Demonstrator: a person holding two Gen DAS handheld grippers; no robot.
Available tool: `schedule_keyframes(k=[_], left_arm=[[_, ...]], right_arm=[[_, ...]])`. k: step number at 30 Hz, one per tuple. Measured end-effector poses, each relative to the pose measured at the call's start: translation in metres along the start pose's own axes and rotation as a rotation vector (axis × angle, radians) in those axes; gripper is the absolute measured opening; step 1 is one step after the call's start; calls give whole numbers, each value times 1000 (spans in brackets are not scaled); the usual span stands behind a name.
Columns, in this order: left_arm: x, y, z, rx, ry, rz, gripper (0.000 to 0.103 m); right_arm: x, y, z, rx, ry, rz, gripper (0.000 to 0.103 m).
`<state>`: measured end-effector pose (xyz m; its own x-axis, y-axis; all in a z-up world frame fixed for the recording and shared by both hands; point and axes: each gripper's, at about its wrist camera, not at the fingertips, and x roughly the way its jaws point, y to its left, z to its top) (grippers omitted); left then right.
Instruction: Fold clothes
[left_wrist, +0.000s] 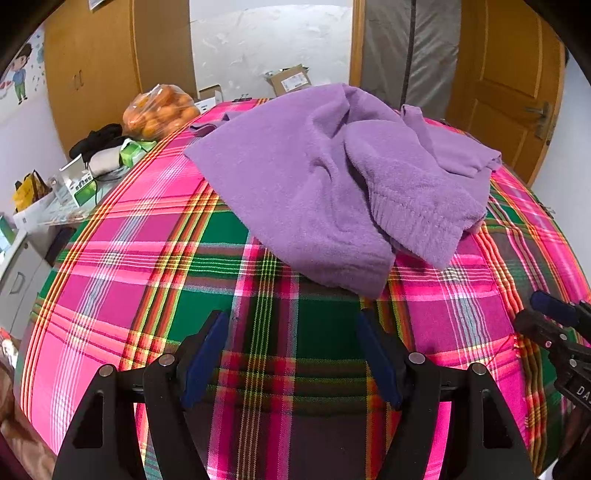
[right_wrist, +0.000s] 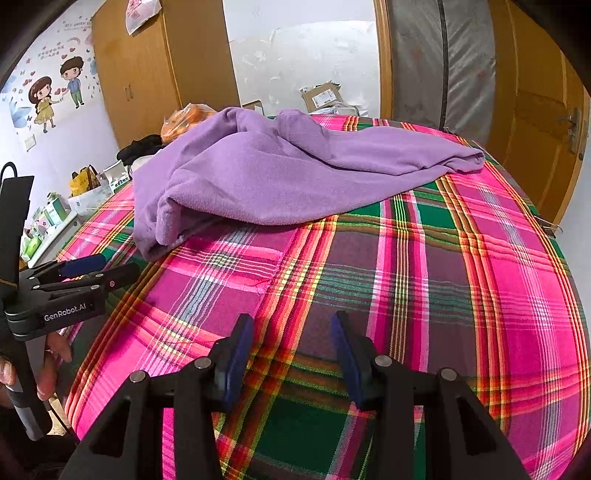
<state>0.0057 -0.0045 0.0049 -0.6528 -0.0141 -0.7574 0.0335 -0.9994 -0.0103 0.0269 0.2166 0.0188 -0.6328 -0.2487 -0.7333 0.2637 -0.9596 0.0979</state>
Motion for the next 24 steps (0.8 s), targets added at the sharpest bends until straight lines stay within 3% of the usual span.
schedule_keyframes(k=[24], left_arm=[[2,0,2,-10,25,3,74]], right_arm=[[-1,-5,-1,31,-8,34,44]])
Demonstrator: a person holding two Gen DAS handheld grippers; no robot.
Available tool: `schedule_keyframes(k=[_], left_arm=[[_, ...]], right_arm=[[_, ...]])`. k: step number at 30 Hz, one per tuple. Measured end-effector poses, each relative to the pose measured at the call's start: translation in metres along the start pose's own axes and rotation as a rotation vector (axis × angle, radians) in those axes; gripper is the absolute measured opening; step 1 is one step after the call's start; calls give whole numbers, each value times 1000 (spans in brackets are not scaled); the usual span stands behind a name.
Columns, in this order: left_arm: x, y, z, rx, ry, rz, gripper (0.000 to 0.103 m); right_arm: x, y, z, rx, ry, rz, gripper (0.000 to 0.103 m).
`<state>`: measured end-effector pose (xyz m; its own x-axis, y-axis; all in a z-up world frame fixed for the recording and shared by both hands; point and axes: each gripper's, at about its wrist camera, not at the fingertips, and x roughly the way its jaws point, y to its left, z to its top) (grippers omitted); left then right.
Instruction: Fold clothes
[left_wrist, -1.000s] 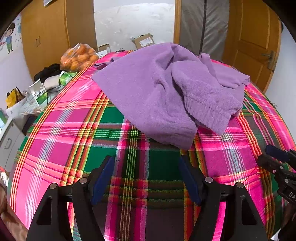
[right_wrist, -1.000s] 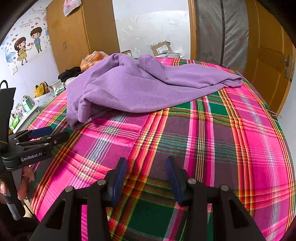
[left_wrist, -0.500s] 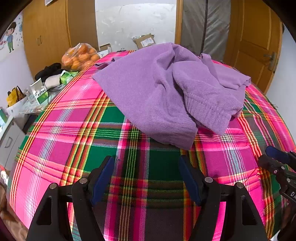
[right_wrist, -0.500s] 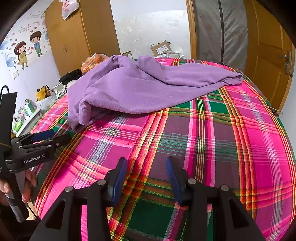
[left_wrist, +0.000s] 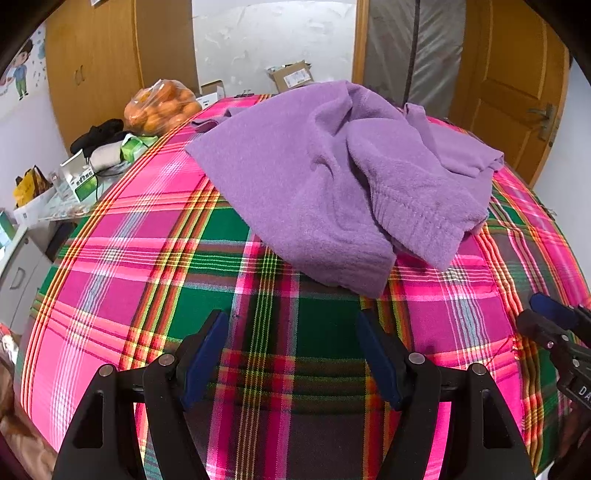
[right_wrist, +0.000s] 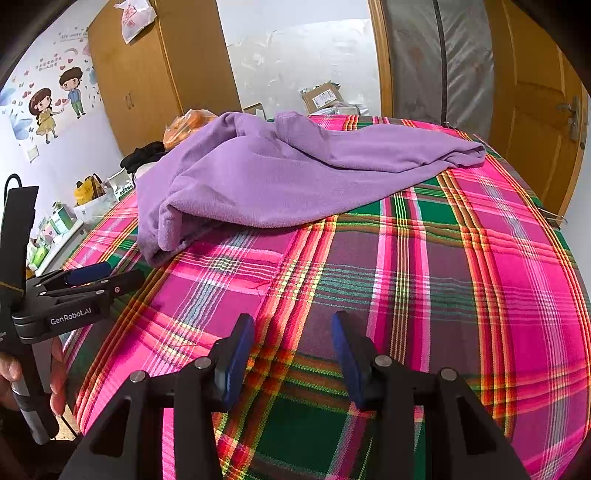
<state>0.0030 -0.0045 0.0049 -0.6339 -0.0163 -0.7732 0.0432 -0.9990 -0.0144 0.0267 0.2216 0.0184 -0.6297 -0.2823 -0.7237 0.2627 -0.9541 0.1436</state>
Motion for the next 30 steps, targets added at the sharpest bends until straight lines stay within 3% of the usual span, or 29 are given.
schedule_keyframes(k=[14,30], left_arm=[[-1,0,-1,-3,-1,16,74],[-4,2,-5,12,-8,-7,74]], right_arm=[[-2,-2,-1,14,-5,16,44],[1,6,-1,-36,10,-25,48]])
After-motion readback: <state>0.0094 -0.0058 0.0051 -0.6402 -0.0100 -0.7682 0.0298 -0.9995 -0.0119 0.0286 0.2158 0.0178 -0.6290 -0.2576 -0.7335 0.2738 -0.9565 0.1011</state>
